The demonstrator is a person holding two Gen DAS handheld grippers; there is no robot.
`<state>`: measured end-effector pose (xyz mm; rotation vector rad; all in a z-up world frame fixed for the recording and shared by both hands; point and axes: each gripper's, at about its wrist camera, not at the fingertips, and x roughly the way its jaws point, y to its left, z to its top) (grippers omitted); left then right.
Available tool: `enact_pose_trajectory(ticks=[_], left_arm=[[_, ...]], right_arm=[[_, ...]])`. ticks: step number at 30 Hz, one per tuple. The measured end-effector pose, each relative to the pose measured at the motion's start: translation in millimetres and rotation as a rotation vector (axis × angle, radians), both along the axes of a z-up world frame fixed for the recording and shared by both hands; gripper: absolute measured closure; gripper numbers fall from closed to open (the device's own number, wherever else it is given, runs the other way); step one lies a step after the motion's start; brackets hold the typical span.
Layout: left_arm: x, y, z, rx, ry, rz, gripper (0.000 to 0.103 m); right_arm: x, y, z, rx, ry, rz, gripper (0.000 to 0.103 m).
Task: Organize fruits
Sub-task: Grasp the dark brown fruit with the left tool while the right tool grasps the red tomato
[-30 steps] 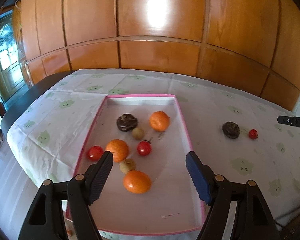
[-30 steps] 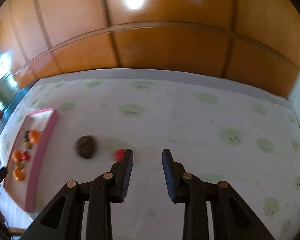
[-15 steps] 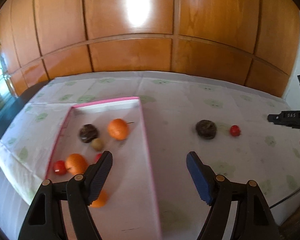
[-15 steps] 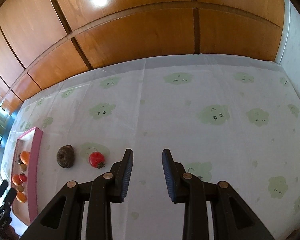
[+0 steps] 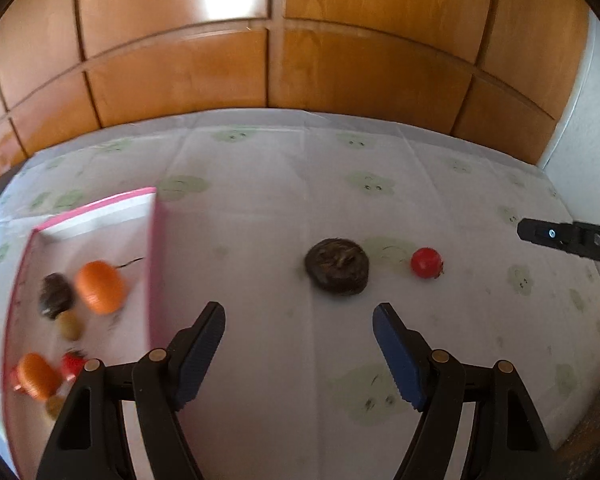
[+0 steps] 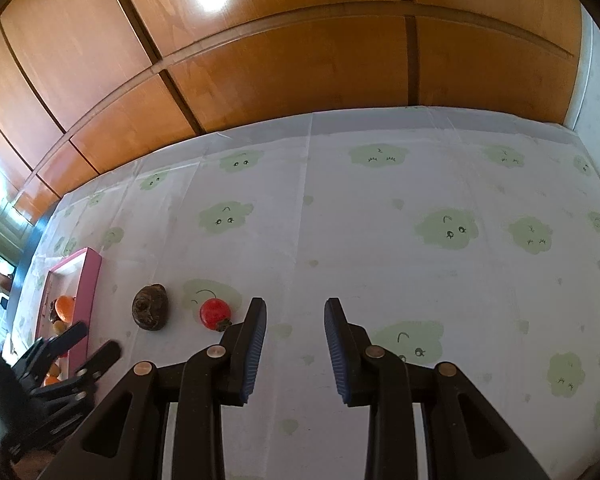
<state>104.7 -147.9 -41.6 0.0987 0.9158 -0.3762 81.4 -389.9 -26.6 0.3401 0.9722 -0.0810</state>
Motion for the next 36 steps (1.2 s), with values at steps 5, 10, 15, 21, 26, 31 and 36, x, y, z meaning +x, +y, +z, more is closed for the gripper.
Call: enact_pose_trajectory(ticks=[5,10,15,21,26,31,36], left_arm=[[19,-25,-10,0.029,0.008,-0.019,0.023],[37,-39,-23,0.059,0.018,-0.017,0.023],[53,-49,-38,0.073,0.035,-0.023,0.035],[41,-42,-35,0.056,0.005,-0.030,0.052],[-5,-25,-26,0.027,-0.041,-0.050,0.052],[-45,-11,-34,0.029,-0.066,-0.027,0.052],[-54,-9,-45,0.036,-0.102,-0.033,0.051]], right_arm=[[1,-2,-1,0.016,0.006,-0.007,0.073],[3,-1,-1,0.018,0.011,-0.002,0.073],[3,0,-1,0.007,0.007,0.006,0.073],[3,2,-1,-0.014,0.010,0.011,0.073],[5,6,-3,-0.040,0.020,0.027,0.073],[6,10,-6,-0.033,0.030,0.054,0.073],[7,19,-11,-0.008,0.043,0.095,0.073]])
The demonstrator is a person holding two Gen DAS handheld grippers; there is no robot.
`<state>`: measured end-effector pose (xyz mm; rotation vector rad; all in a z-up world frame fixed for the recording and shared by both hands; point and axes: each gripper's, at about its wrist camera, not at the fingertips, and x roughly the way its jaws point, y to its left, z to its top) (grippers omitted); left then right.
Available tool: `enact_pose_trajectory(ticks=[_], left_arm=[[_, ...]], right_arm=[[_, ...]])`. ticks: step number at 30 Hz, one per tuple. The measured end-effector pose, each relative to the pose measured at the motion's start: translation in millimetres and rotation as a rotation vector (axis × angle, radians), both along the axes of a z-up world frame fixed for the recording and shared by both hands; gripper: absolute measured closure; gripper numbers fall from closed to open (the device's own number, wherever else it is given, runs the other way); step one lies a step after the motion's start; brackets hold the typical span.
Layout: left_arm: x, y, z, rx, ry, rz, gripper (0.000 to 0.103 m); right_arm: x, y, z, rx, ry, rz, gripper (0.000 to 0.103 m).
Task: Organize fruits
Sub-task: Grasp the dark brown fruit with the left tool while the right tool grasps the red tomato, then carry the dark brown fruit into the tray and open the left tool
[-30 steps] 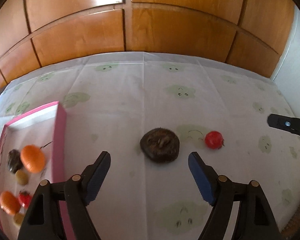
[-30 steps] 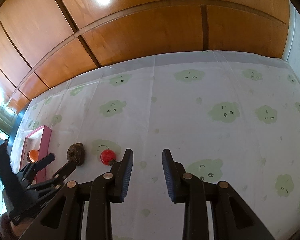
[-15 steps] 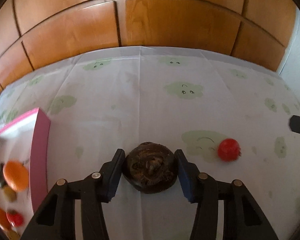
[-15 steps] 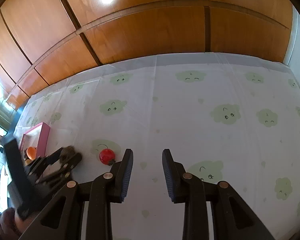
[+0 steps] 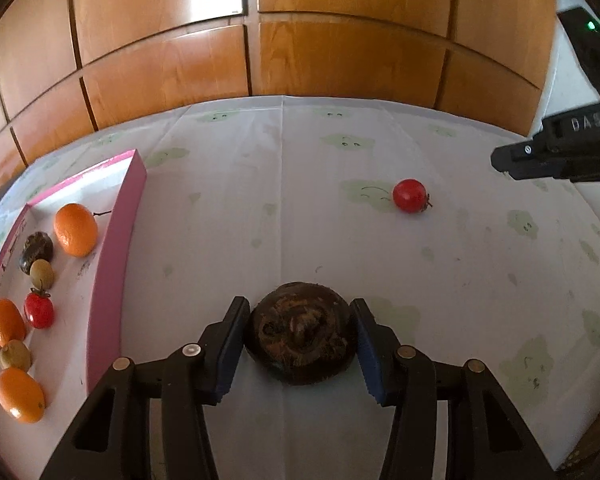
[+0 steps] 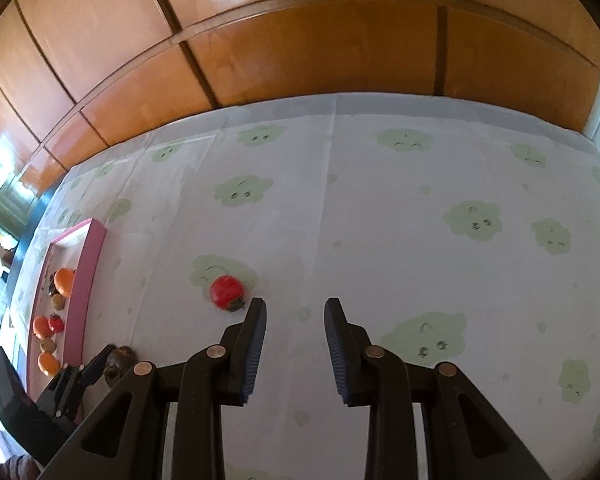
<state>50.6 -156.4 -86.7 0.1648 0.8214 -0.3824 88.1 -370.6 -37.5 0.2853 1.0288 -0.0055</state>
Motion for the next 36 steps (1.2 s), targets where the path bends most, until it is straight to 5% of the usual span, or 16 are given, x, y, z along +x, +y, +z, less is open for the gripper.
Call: enact_pose_trajectory(ticks=[10,23,25,36], left_arm=[[-8,3,-4,-0.019,-0.059,-0.024,0.051],[-10,7,-3,-0.043,-0.063,-0.027,0.051],[-10,7,-3,-0.044,-0.064,-0.027,0.051],[-11,7,-4,-0.047,-0.066,-0.025,0.051]], right_arm=[[4,46,-7,-0.032,0.001,0.161,0.073],[56,81,-38,-0.195,0.093,0.277,0.068],[58,82,-42,-0.216,0.115,0.283,0.075],[6,79,-44,-0.235,0.181,0.309,0.075]])
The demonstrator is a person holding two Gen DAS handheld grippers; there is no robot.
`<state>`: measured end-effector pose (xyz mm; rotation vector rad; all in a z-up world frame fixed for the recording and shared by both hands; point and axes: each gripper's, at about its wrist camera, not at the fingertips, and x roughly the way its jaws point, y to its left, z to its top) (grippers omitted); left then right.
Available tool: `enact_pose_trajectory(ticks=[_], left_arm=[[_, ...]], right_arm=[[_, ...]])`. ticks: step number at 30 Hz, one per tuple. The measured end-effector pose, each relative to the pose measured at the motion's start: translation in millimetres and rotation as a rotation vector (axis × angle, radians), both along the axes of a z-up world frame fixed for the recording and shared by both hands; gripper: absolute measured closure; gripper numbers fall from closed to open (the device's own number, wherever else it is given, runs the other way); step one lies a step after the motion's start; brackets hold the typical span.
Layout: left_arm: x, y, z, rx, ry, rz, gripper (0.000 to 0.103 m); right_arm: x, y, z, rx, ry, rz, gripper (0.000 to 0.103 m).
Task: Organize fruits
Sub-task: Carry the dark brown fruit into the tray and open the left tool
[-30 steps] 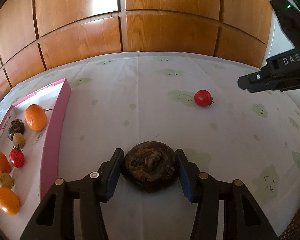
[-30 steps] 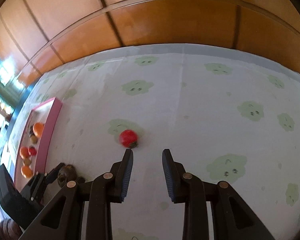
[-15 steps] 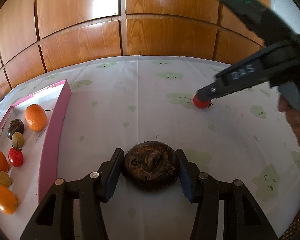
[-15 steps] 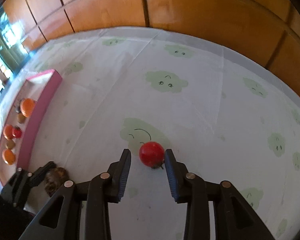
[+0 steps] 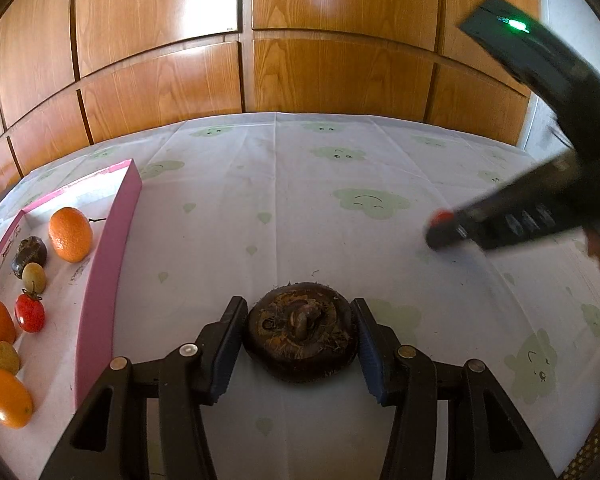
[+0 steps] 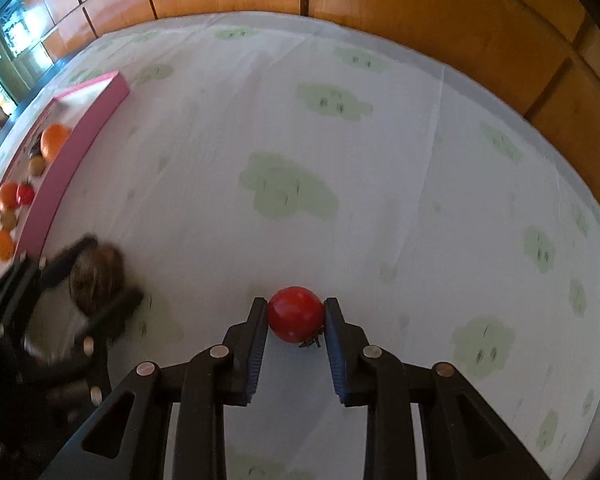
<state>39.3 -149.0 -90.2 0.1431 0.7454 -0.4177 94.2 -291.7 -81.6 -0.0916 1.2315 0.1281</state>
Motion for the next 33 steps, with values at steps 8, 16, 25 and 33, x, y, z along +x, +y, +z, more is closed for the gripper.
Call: enact_pose_trajectory(ticks=[8,16,25,33], left_arm=[[1,-1,1,0.009,0.005,0.000,0.051],[3,-5,3,0.048,0.013,-0.003,0.051],[4,0,13,0.030,0.069,0.012,0.052],[-12,22,53,-0.037,0.041,0.019,0.051]], right_arm=[[-6,-11,-5,0.056,-0.031,-0.049,0.075],[-4,-11,-5,0.065,-0.041,-0.046,0.075],[-10,-12,-3,0.063,-0.033,-0.045,0.074],[-12,-2,-3,0.007,-0.054,-0.013,0.074]])
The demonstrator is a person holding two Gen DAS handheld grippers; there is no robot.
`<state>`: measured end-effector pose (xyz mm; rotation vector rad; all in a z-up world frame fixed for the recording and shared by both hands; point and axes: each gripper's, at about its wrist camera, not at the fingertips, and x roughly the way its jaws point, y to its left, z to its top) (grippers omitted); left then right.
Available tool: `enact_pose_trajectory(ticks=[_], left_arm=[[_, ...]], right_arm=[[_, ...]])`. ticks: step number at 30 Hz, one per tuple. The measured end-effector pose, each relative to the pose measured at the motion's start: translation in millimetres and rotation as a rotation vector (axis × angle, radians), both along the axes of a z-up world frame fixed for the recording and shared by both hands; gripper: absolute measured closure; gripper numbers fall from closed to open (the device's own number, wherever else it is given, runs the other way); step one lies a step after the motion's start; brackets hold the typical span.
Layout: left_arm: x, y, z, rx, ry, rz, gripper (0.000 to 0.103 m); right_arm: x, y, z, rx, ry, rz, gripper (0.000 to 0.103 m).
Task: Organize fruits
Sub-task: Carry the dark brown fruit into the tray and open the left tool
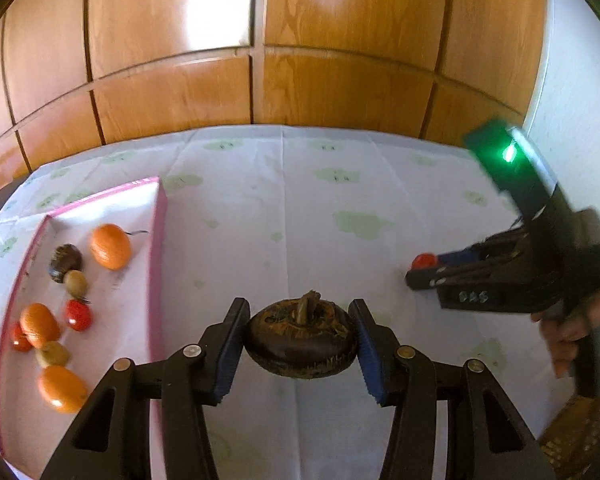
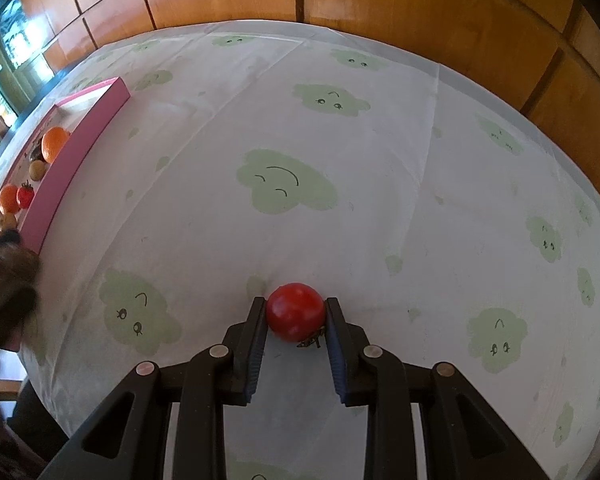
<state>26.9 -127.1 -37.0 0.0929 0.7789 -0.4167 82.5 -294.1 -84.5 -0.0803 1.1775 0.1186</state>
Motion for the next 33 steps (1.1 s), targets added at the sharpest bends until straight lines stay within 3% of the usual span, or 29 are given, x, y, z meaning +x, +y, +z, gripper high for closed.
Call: enact_pose_trajectory(ticks=[9,18,23,33], left_arm=[[0,82,23,-0.040,-0.009,0.169,0.051],[1,173,19,0.010,-0.029,0.380,0.051],[2,190,17,0.021,-0.025,0.443,0.051],[0,181,17,0.025,-0.023,0.423,0.051]], right_arm=[[-3,3,0,-0.025,-0.018,0.014,0.075],[-8,10,1,-0.052,-0.036,0.027,0.075],[-8,10,1,-0.052,-0.040,0.030,0.075],[-9,10,1,-0.054,-0.044,0.033,0.075]])
